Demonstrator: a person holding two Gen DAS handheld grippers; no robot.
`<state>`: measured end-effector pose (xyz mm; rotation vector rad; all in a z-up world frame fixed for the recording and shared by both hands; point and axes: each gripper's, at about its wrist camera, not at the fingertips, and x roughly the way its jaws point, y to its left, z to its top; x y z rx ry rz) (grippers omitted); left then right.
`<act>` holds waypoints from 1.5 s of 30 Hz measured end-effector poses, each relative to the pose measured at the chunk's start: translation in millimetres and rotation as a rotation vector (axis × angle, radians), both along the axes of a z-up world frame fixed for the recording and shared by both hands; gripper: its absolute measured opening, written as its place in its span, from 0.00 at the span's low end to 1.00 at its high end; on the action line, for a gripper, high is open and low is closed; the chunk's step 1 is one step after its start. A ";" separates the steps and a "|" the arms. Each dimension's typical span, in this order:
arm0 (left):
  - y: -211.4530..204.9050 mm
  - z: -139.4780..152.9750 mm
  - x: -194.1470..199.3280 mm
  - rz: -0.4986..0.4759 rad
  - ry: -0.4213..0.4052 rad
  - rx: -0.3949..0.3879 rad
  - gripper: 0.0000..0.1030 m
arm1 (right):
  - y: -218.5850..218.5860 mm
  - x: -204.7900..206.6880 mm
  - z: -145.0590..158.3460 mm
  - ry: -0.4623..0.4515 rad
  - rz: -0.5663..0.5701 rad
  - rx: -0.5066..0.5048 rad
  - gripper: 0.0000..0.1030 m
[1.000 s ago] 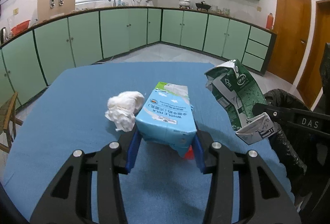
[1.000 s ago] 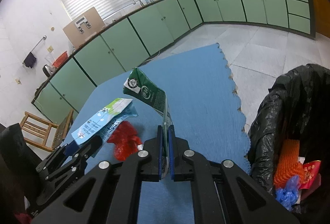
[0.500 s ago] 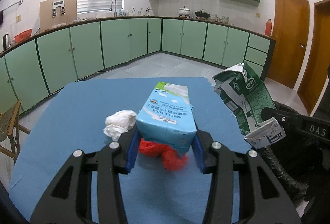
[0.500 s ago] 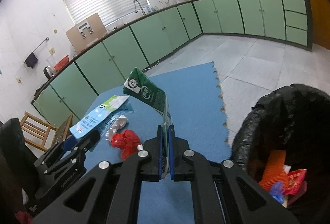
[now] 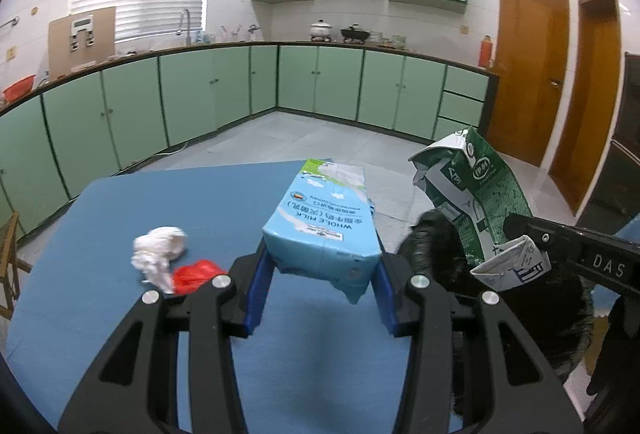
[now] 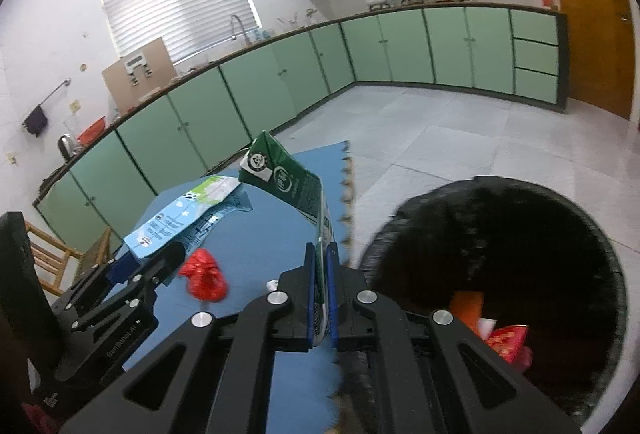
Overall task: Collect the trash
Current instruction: 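Carry both cartons toward the black bin, then open both tools over the black bin to drop the cartons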
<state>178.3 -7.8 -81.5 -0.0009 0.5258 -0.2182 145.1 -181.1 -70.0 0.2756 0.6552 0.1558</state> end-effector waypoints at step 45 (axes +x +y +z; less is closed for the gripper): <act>-190.6 -73.9 43.8 -0.286 0.183 -0.005 0.67 | -177.2 -37.1 -74.3 0.183 -0.323 -0.089 0.42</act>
